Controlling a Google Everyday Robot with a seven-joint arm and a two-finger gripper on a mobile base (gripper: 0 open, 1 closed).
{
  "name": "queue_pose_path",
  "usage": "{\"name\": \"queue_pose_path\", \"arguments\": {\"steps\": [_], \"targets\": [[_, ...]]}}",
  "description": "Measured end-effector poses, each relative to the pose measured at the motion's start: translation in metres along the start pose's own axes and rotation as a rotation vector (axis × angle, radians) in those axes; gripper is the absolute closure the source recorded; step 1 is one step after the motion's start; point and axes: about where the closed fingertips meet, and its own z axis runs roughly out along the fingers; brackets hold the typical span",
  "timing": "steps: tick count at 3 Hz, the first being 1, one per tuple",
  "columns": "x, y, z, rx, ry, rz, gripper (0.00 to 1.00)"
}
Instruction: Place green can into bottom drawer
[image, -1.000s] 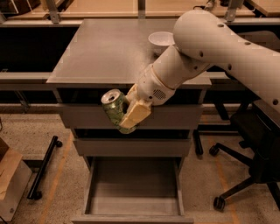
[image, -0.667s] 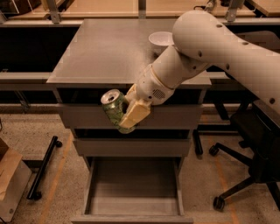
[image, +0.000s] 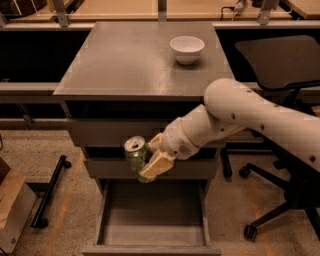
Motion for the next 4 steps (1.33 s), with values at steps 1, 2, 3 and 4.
{"name": "queue_pose_path", "arguments": {"steps": [1,2,3,4], "targets": [[0.049,0.005,0.046,-0.007,-0.014,0.072,1.00],[0.099,0.005,0.098,-0.011,-0.056,0.194,1.00],[0.109,0.001,0.110,-0.006,-0.070,0.220,1.00],[0.118,0.011,0.110,0.016,-0.065,0.236,1.00]]}}
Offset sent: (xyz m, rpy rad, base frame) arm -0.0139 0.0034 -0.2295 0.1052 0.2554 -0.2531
